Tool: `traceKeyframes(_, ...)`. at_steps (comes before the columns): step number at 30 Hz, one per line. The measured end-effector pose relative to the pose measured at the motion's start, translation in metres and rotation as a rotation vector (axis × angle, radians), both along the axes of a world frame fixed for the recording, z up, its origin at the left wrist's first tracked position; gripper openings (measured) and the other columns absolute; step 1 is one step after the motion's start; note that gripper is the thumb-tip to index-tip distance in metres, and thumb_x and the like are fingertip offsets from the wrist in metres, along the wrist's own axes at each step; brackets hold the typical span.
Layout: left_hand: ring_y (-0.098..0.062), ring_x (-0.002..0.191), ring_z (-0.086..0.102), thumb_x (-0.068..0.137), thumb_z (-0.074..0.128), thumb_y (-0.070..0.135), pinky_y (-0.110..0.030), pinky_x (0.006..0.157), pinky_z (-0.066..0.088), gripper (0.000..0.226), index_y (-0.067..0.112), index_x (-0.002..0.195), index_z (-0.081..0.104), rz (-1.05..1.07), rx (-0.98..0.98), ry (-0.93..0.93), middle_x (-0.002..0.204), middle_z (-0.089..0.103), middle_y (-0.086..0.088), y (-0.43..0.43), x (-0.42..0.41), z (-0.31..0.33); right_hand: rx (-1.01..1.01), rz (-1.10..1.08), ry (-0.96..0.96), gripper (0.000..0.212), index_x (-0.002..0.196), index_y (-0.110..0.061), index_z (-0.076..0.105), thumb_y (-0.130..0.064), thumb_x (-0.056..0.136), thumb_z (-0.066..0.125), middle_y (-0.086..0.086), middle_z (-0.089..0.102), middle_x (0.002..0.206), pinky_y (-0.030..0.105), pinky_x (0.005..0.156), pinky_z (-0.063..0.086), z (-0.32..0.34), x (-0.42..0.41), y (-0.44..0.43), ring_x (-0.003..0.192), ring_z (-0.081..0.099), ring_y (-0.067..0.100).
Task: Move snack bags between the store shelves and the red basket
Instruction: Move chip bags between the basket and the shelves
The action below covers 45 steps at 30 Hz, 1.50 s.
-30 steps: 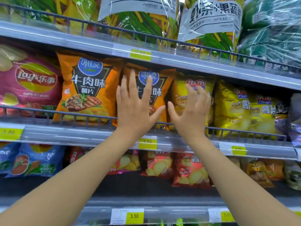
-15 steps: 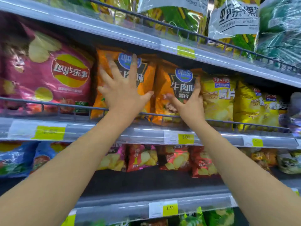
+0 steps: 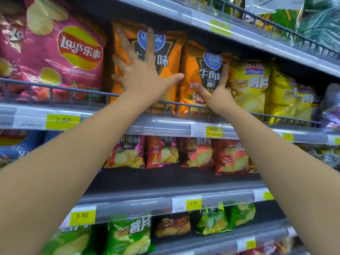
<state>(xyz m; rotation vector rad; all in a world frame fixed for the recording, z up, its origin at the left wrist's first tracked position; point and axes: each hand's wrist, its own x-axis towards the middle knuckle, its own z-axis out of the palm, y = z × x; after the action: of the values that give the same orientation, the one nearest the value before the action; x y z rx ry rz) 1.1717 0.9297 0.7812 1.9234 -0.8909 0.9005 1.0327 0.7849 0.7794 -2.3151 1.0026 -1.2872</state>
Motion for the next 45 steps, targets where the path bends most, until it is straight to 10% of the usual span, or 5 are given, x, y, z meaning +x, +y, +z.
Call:
traceKeyframes(8, -0.05, 0.142, 0.01, 0.085, 0.038, 0.073, -0.061, 0.112, 0.016, 0.091, 0.025, 0.154, 0.004, 0.108, -0.004, -0.25, 0.158, -0.003, -0.024, 0.016, -0.01, -0.053, -0.267, -0.184, -0.117, 0.1, 0.154, -0.018, 0.003, -0.075, 0.083, 0.043, 0.021, 0.043, 0.131, 0.045, 0.099, 0.036, -0.03, 0.008, 0.001, 0.121, 0.043, 0.038)
traceKeyframes(24, -0.054, 0.136, 0.022, 0.085, 0.033, 0.074, -0.062, 0.106, 0.025, 0.086, 0.034, 0.153, 0.0, 0.179, 0.109, -0.198, 0.159, -0.003, -0.021, 0.009, -0.012, -0.048, -0.13, -0.237, 0.07, 0.101, 0.152, -0.026, -0.012, -0.082, 0.081, 0.032, 0.026, 0.032, 0.143, 0.049, 0.105, 0.029, -0.019, 0.005, 0.004, 0.129, 0.037, 0.04)
traceKeyframes(30, -0.045, 0.135, 0.034, 0.091, 0.047, 0.049, -0.056, 0.106, 0.029, 0.059, 0.017, 0.14, 0.044, -0.058, -0.185, -0.545, 0.147, 0.035, -0.027, 0.025, -0.029, -0.11, -0.597, -0.186, -0.46, 0.057, 0.135, -0.004, 0.043, -0.042, 0.093, 0.049, 0.014, 0.048, 0.129, 0.023, 0.103, 0.023, -0.093, -0.009, 0.032, 0.12, 0.043, 0.028)
traceKeyframes(34, -0.036, 0.105, 0.058, 0.082, 0.059, 0.03, -0.045, 0.088, 0.039, 0.031, 0.011, 0.106, 0.058, -0.372, 0.11, -0.849, 0.123, 0.059, -0.021, 0.021, -0.015, -0.173, -0.736, -0.009, -0.315, 0.032, 0.112, -0.007, 0.044, -0.022, 0.087, 0.057, 0.021, 0.053, 0.101, 0.039, 0.086, 0.036, -0.181, -0.002, 0.035, 0.096, 0.043, 0.03)
traceKeyframes(45, -0.052, 0.141, 0.006, 0.089, 0.044, 0.063, -0.063, 0.111, 0.009, 0.082, 0.027, 0.154, 0.01, 0.083, 0.531, -0.072, 0.157, 0.004, -0.026, -0.039, 0.071, -0.209, -0.102, -0.095, 0.372, 0.077, 0.149, -0.015, 0.024, -0.055, 0.09, 0.052, 0.031, 0.037, 0.136, 0.042, 0.102, 0.029, -0.22, 0.091, -0.039, 0.126, 0.035, 0.042)
